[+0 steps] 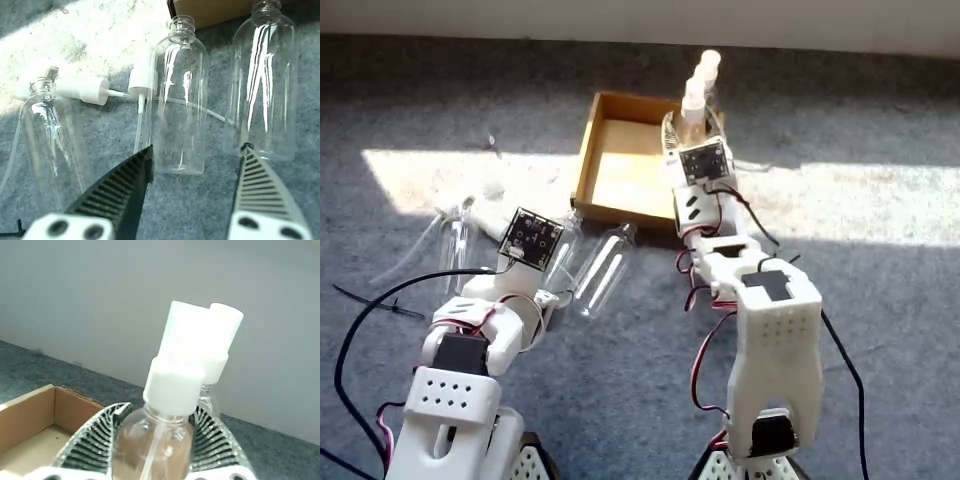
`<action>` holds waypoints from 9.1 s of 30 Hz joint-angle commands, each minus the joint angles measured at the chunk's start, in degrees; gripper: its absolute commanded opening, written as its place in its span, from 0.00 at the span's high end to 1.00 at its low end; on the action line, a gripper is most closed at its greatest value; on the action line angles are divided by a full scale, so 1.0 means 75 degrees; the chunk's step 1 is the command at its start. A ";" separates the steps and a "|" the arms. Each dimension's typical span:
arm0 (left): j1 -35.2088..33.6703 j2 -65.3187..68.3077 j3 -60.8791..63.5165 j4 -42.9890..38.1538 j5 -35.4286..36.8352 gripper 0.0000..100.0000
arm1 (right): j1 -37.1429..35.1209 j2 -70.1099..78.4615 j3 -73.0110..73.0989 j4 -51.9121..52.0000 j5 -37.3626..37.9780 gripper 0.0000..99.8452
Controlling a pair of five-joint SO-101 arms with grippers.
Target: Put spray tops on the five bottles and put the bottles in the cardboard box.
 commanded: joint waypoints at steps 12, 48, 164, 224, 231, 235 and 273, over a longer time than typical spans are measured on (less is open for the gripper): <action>-0.0018 -0.0053 -0.0029 -0.0117 -0.0059 0.74 | 0.0252 -0.0064 -0.0322 0.0029 -0.0035 0.89; 0.0147 -0.0076 0.0123 -0.0164 -0.0059 0.74 | 0.0158 -0.1612 0.0522 0.0721 0.0328 0.69; -0.5093 0.5058 -0.4062 -0.1465 -0.1664 0.74 | -0.3323 -0.4062 -0.1307 1.4681 -0.6974 0.72; -0.4636 0.5058 -0.4050 -0.0961 -0.1664 0.74 | 0.2760 -0.5210 0.1518 1.5748 0.2180 0.91; -0.4589 0.5058 -0.4062 -0.0961 -0.1664 0.74 | 0.2819 -0.5609 0.1518 1.6252 0.1758 0.89; -0.4589 0.5058 -0.4062 -0.0949 -0.1664 0.74 | 0.2819 -0.5785 0.1518 1.6311 0.1735 0.85; -0.4648 0.5058 -0.4062 -0.0926 -0.1688 0.74 | 0.3616 -0.5726 0.0475 1.6686 0.1606 0.92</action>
